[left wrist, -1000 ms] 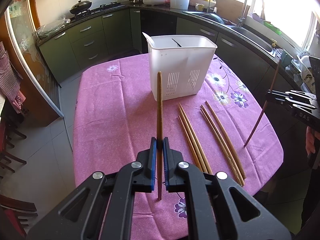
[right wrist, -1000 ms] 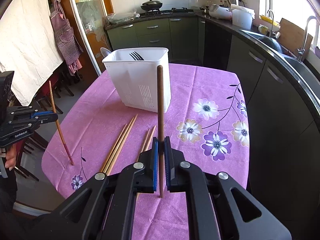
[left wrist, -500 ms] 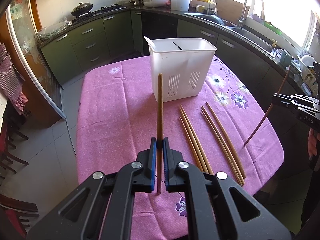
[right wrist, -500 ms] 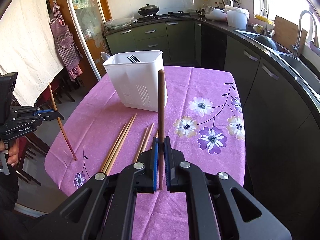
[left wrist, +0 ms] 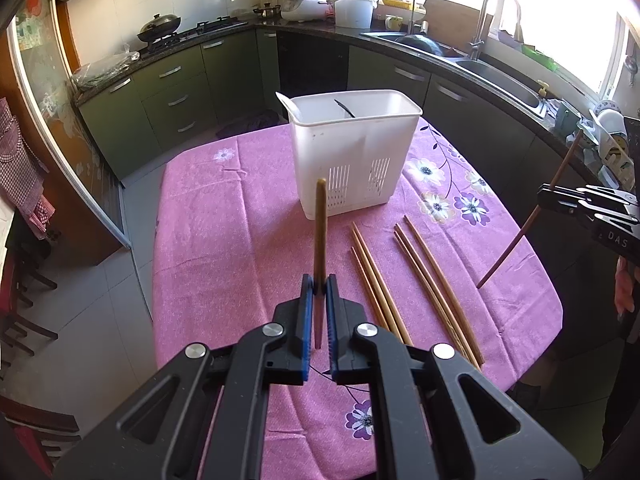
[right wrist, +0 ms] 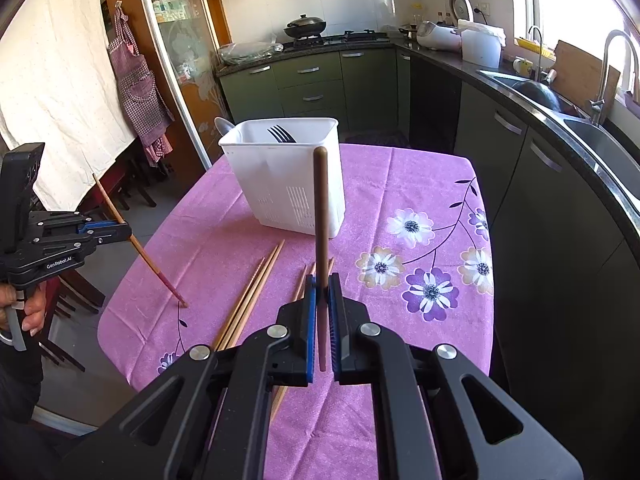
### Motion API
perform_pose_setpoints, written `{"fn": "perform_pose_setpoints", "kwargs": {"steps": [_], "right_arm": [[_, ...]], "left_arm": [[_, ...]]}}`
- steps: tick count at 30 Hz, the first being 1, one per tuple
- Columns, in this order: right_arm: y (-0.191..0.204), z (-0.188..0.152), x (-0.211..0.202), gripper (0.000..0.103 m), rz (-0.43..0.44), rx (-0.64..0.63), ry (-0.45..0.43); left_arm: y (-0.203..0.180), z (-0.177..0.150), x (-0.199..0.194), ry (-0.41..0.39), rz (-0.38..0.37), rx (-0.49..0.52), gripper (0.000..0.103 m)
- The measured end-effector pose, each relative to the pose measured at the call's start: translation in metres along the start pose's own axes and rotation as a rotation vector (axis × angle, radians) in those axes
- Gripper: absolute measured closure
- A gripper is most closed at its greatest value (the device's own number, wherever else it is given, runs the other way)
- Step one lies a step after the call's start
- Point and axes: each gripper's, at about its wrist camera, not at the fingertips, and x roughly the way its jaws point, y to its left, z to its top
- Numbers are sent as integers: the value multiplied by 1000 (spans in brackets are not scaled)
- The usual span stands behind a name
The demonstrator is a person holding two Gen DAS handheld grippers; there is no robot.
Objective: Organize utensils
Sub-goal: 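Carry both upright chopsticks over the white holder with both tools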
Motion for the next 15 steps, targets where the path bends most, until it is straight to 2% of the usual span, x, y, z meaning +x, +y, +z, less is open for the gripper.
{"fn": "perform_pose_setpoints", "kwargs": {"steps": [7, 15], "right_arm": [[14, 36, -23, 96, 19, -35, -51], [28, 104, -55, 96, 35, -50, -182]], "left_arm": [[-9, 32, -29, -49, -26, 22, 97], [-16, 93, -73, -185, -19, 36, 97]]}}
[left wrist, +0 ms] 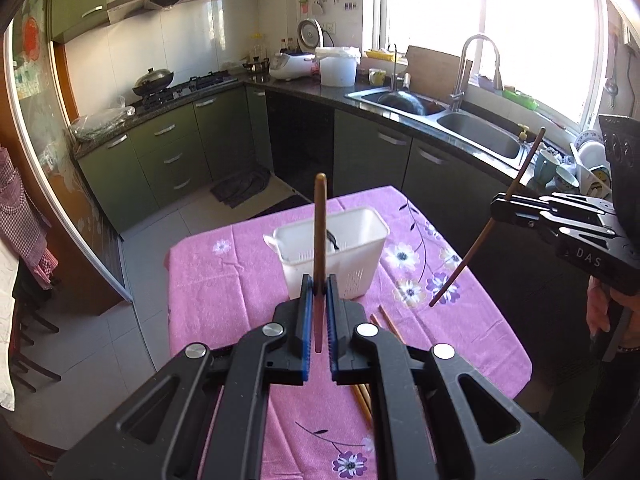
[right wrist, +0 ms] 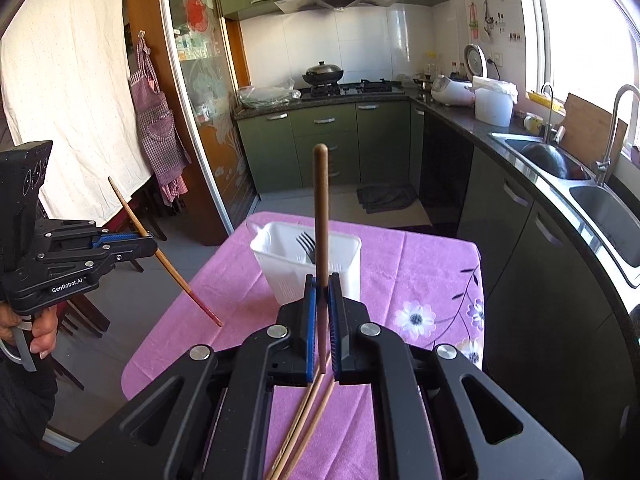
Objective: Organize utensils
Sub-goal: 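Carry both upright chopsticks over the white holder with both tools, then drop the chopsticks into the holder by opening both tools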
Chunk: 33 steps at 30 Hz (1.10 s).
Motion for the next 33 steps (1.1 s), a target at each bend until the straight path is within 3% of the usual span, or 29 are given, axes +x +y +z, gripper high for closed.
{"fn": "perform_pose_setpoints", "kwargs": {"steps": [7, 12, 17, 24, 29, 33], "right_arm": [[3, 57, 3, 96, 4, 13, -105], [0, 82, 28, 96, -16, 25, -127], [-8, 84, 78, 96, -28, 42, -64], [-15, 53, 145, 96, -15, 45, 70], [-16, 42, 162, 96, -14, 34, 111], [-14, 39, 149, 95, -14, 29, 87]], "left_arm": [[-4, 56, -10, -153, 33, -4, 97], [-4, 75, 17, -200, 73, -9, 97], [7, 72, 64, -135, 69, -47, 97], [14, 46, 109, -29, 43, -55, 96], [13, 31, 127, 24, 38, -51, 95], [15, 29, 126, 36, 34, -62, 86]]}}
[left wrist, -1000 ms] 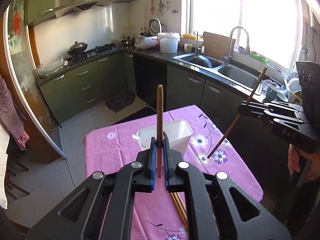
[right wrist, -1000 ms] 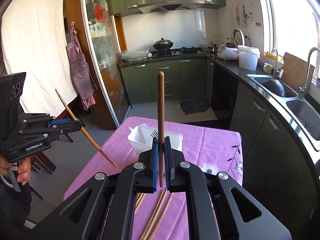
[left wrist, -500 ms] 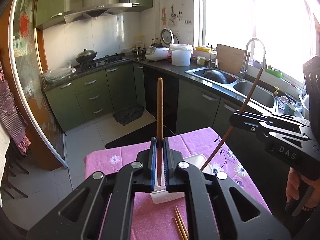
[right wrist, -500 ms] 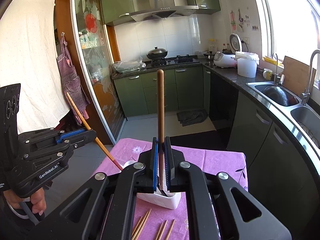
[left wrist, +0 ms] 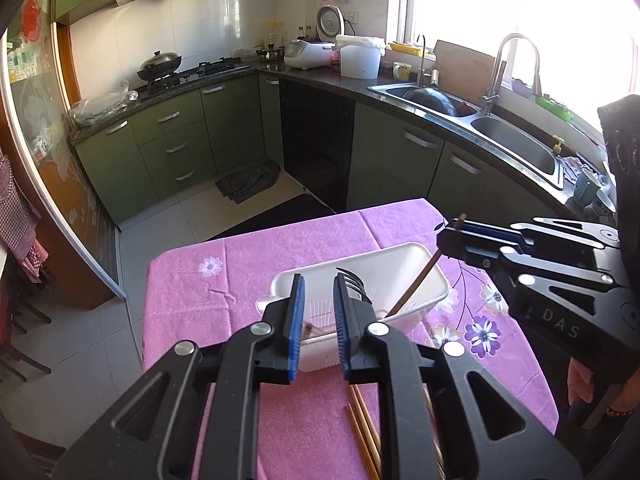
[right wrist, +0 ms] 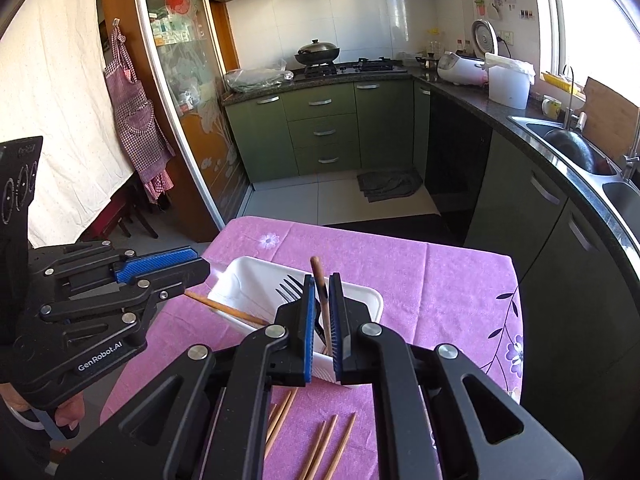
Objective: Organize utensils
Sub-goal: 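Drop the chopsticks into the holder by opening both tools, then grasp another wooden chopstick with the left tool and raise it upright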
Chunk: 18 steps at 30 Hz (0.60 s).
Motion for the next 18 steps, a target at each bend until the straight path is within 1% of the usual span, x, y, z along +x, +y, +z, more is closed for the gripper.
{"fn": "perform_pose_setpoints", "kwargs": {"steps": [2, 5, 7, 9, 10, 11, 12, 14, 16, 18], "right_arm": [[2, 0, -15, 95, 3, -6, -26], [4, -7, -44, 87, 5, -11, -67], [4, -14, -61, 86, -5, -16, -84], [4, -23, -77, 86, -14, -22, -100], [2, -29, -83, 84, -18, -25, -102], [0, -34, -88, 80, -23, -25, -100], [-2, -40, -93, 77, -28, -24, -99], [-4, -53, -99, 77, -37, -24, -86], [-8, -67, -99, 77, -46, -27, -55], [-12, -85, -93, 77, -58, -34, -5]], "left_arm": [[2, 1, -7, -9, -5, -6, 86], [3, 2, -24, -30, -4, -9, 85], [3, 1, -36, -37, -9, -11, 85], [2, -4, -48, -36, -3, -6, 82], [1, -7, -52, -33, 0, -1, 81], [0, -11, -56, -26, 3, 5, 80], [-2, -15, -58, -14, 7, 12, 80], [-6, -27, -59, 29, 9, 23, 80], [-10, -45, -53, 93, -9, 31, 80], [-17, -67, -40, 173, -37, 39, 80]]}}
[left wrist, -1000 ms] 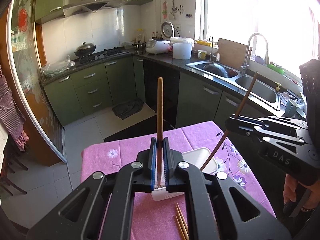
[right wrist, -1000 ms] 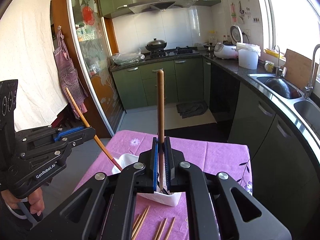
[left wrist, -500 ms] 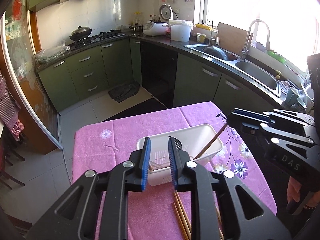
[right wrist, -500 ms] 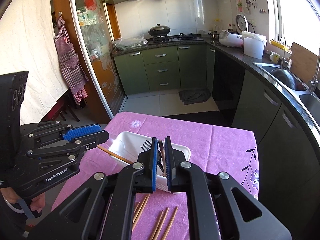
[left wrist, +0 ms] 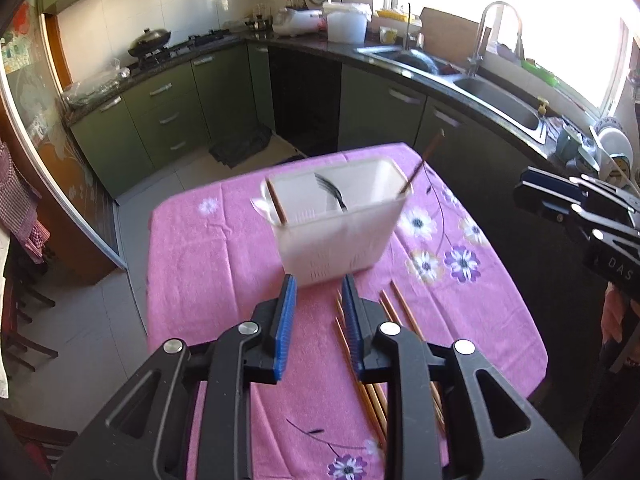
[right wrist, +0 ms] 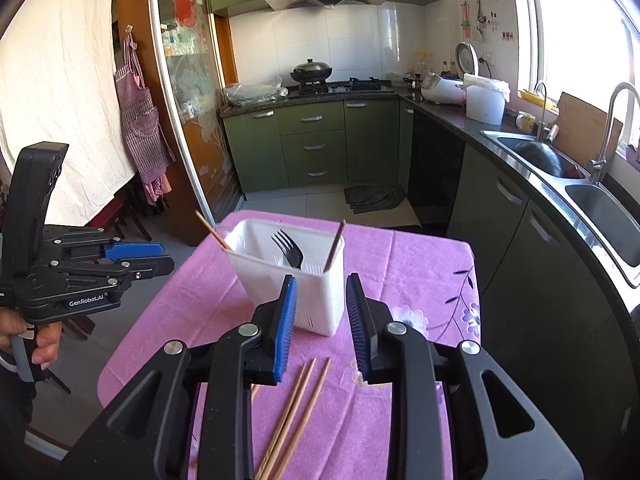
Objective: Organize utensils
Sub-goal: 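Grasp another wooden chopstick with the left tool and raise it upright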
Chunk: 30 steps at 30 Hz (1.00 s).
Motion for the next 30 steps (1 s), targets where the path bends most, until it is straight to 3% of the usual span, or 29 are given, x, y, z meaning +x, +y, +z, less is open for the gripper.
{"fn": "perform_pose_setpoints", "kwargs": {"steps": [4, 10, 30], "right_arm": [[-11, -40, 23, 77, -5, 9, 117], [-27, -79, 45, 77, 5, 49, 211], [-30, -94, 68, 74, 45, 57, 268]], "left_arm": [[-8, -35, 47, 159, -51, -16, 80], [-12, -67, 120, 335, -42, -72, 85], [-26, -72, 171, 432, 39, -61, 90]]}}
